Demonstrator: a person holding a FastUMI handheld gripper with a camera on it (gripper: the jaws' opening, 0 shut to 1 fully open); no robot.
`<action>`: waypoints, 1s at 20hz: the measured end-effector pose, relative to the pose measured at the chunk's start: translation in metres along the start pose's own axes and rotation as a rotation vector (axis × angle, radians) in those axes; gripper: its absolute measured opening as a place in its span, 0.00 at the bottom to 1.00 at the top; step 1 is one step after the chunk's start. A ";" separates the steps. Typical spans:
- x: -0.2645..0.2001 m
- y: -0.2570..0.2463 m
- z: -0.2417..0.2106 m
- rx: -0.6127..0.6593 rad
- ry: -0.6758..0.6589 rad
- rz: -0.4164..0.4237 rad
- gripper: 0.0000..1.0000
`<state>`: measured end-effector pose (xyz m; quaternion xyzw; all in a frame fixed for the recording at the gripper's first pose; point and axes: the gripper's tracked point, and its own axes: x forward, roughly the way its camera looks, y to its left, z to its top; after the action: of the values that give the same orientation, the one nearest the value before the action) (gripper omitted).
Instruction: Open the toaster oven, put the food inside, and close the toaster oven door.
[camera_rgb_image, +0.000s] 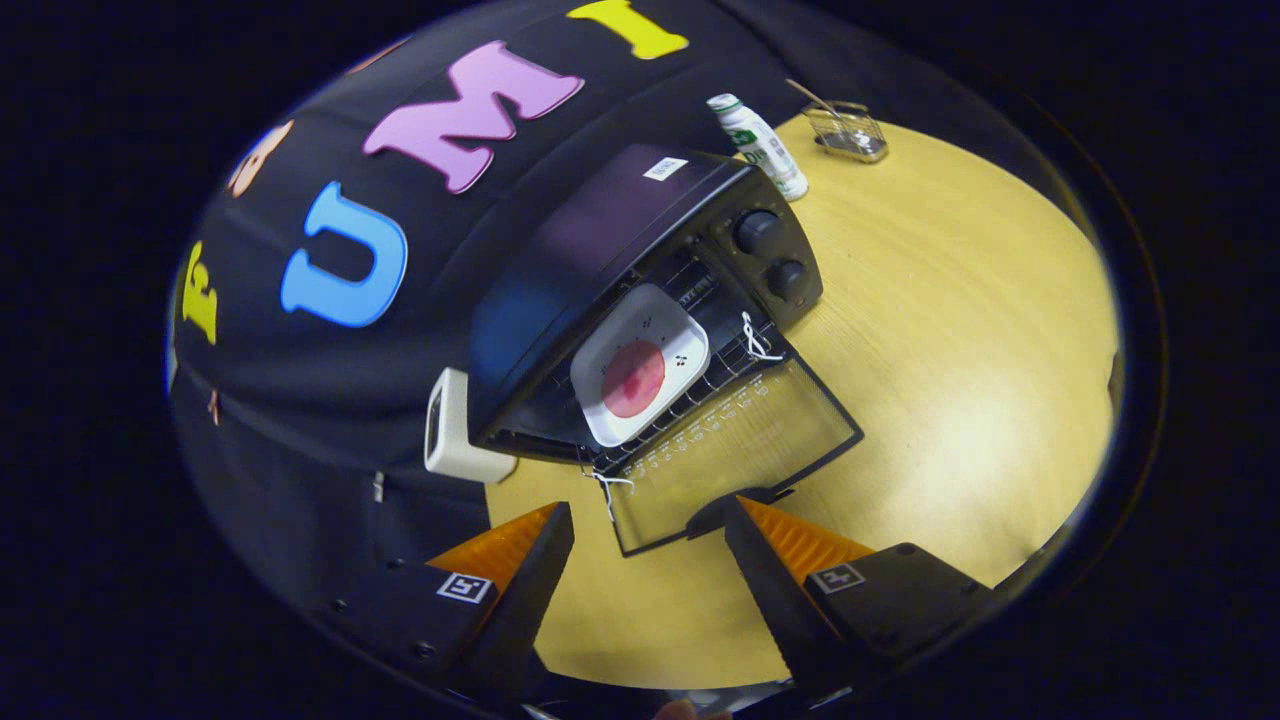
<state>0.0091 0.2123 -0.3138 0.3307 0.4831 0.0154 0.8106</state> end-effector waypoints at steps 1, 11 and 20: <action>-0.001 -0.002 -0.006 -0.083 0.010 -0.018 0.99; 0.045 -0.061 -0.081 -0.539 0.129 -0.170 0.99; 0.092 -0.073 -0.088 -0.644 0.111 -0.243 0.99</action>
<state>-0.0333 0.2332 -0.4524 -0.0032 0.5326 0.0883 0.8418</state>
